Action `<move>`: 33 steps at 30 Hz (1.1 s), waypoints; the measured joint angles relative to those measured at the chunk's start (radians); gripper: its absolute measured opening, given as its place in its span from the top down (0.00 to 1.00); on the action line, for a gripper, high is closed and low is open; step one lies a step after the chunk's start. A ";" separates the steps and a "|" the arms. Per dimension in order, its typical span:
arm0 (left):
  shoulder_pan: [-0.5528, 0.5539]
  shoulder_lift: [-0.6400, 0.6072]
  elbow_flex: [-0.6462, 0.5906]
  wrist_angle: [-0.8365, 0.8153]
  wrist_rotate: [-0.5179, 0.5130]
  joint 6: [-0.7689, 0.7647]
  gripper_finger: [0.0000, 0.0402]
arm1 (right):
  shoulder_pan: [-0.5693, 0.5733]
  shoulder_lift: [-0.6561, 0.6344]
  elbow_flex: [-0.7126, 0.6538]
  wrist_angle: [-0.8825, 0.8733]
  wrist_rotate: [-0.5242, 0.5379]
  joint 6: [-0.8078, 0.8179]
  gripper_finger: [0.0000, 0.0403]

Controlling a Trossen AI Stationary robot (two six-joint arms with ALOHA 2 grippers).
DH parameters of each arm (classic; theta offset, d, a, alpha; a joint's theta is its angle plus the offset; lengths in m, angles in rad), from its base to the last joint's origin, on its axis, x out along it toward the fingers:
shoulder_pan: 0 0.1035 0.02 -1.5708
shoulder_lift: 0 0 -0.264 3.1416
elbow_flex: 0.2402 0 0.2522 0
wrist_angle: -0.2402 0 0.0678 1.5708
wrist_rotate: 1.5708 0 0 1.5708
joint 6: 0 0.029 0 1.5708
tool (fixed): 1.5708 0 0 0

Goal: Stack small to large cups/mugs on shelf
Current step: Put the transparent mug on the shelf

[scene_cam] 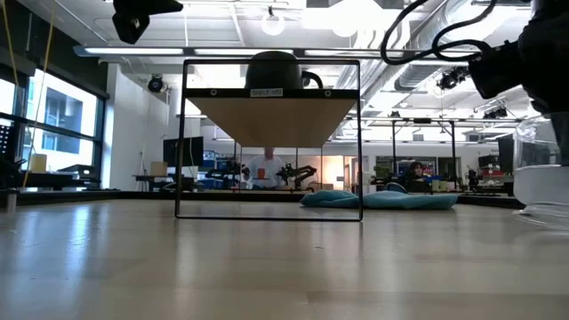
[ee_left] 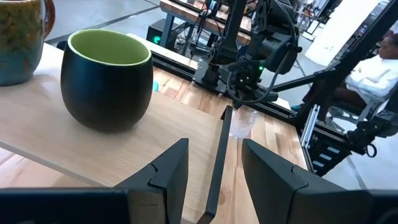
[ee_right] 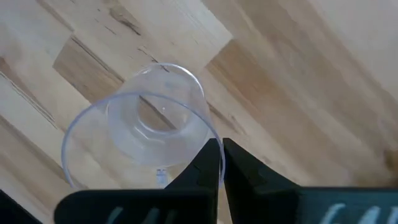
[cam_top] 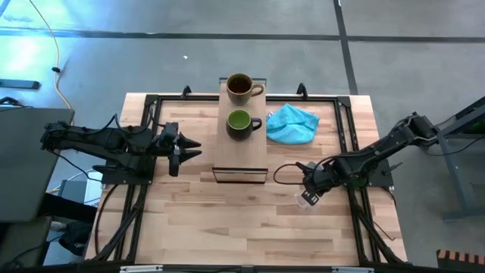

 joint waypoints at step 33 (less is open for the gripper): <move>0.000 0.000 0.000 -0.006 -0.076 -0.061 0.66 | -0.198 0.001 0.124 -0.095 0.115 -0.855 1.00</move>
